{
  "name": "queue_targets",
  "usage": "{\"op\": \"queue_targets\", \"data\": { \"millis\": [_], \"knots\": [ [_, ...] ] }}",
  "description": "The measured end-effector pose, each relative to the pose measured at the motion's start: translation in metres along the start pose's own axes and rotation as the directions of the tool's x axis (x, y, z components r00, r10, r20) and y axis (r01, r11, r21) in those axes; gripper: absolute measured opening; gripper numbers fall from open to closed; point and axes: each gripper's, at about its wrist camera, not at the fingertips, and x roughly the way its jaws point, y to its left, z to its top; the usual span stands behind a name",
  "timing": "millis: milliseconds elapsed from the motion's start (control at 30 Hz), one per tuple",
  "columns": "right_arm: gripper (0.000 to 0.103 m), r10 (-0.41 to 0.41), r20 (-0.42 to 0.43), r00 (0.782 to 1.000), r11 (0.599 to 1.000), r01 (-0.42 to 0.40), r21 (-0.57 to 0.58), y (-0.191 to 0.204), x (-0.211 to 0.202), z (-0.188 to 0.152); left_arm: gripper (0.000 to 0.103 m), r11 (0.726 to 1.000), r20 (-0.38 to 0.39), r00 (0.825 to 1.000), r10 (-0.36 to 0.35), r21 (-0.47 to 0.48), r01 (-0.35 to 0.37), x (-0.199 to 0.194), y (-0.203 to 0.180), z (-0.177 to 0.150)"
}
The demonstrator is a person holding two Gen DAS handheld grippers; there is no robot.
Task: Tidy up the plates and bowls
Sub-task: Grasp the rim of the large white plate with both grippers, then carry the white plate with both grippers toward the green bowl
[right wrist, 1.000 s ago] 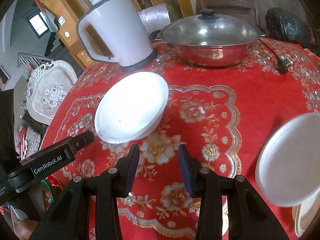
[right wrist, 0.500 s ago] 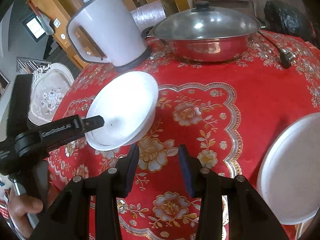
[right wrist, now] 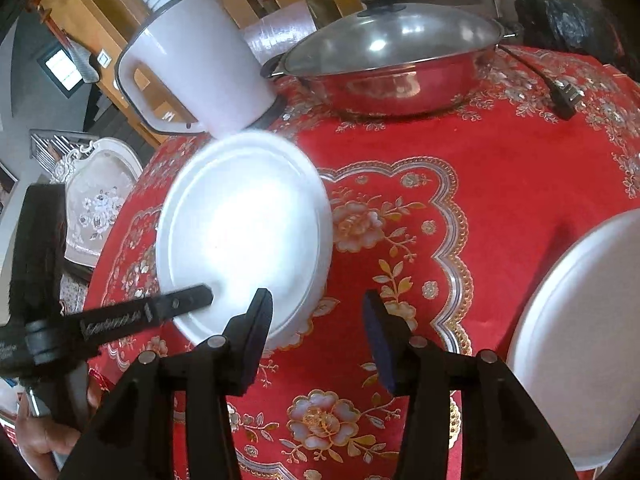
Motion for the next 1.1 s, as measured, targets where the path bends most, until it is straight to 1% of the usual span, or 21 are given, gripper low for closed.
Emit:
{"op": "queue_targets", "data": {
  "millis": [100, 233, 333, 467, 533, 567, 633, 700, 800, 933, 1100],
  "knots": [
    [0.047, -0.01, 0.008, 1.0, 1.0, 0.01, -0.009, 0.0, 0.0, 0.003, 0.017, 1.0, -0.036, 0.999, -0.025, 0.012, 0.026, -0.004, 0.002, -0.007],
    [0.047, -0.027, 0.008, 1.0, 0.999, 0.027, -0.021, -0.001, 0.002, 0.008, 0.017, 0.999, -0.069, 0.997, -0.04, 0.019, 0.041, -0.006, 0.008, -0.013],
    [0.047, -0.029, 0.007, 1.0, 1.0, 0.029, -0.012, -0.004, 0.005, 0.011, 0.017, 0.999, -0.079, 0.996, -0.028, 0.034, 0.031, -0.006, 0.01, -0.02],
    [0.045, -0.033, -0.011, 0.999, 0.999, 0.032, -0.041, 0.0, 0.01, 0.013, 0.017, 0.999, -0.081, 0.997, -0.018, 0.03, 0.02, -0.004, 0.011, -0.023],
    [0.025, -0.04, -0.01, 0.999, 0.997, 0.039, -0.071, 0.005, 0.01, 0.011, 0.017, 0.999, -0.076, 0.997, -0.014, 0.033, 0.017, -0.004, 0.012, -0.024],
    [0.024, -0.055, -0.006, 0.998, 0.994, 0.054, -0.093, 0.009, 0.008, 0.008, 0.017, 0.999, -0.074, 0.997, -0.011, 0.037, 0.013, -0.005, 0.012, -0.025],
    [0.016, -0.067, -0.004, 0.998, 0.991, 0.066, -0.119, 0.013, 0.005, 0.003, 0.017, 0.999, -0.069, 0.998, -0.01, 0.046, 0.014, -0.008, 0.009, -0.03],
    [0.014, -0.073, -0.008, 0.997, 0.987, 0.071, -0.145, 0.016, 0.002, -0.004, 0.017, 0.998, -0.073, 0.997, -0.018, 0.056, 0.022, -0.012, 0.005, -0.039],
    [0.014, -0.098, 0.007, 0.995, 0.978, 0.097, -0.185, 0.021, -0.01, -0.017, 0.017, 0.997, -0.074, 0.997, -0.025, 0.068, 0.03, -0.016, 0.002, -0.051],
    [0.014, -0.097, 0.005, 0.995, 0.976, 0.096, -0.194, 0.019, -0.024, -0.033, 0.017, 0.996, -0.084, 0.995, -0.049, 0.074, 0.055, -0.022, 0.001, -0.072],
    [0.014, -0.104, 0.004, 0.995, 0.973, 0.102, -0.205, 0.017, -0.043, -0.061, 0.017, 0.994, -0.062, 0.998, -0.034, 0.105, 0.041, -0.03, -0.003, -0.101]
  ]
}}
